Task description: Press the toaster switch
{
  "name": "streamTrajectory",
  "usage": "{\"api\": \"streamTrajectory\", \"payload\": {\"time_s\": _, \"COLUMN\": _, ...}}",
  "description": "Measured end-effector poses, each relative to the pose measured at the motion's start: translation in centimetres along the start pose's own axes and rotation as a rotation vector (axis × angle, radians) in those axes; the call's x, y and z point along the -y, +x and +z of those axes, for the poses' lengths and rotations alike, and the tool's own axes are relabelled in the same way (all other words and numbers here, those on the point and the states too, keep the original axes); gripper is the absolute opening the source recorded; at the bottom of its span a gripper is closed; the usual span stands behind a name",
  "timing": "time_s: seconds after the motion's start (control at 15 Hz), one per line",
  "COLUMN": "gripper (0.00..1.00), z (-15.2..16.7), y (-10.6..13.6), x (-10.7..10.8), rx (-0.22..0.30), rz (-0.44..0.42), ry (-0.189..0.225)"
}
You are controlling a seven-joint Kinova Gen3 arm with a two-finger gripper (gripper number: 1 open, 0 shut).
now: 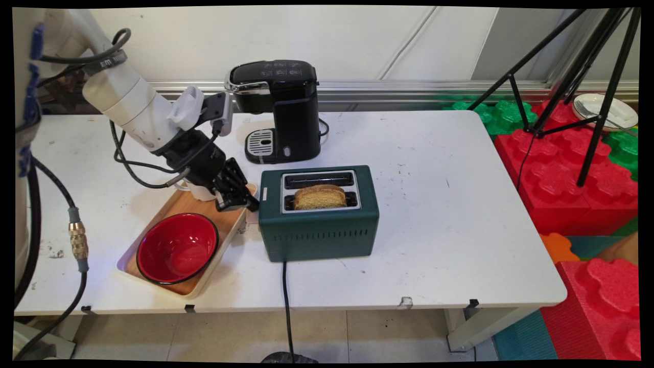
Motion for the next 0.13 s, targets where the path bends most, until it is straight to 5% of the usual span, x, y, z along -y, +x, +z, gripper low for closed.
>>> {"api": "streamTrajectory", "payload": {"time_s": 0.13, "gripper": 0.00, "z": -0.09, "y": -0.32, "x": -0.06, "rx": 0.007, "rz": 0.001, "ry": -0.002}}
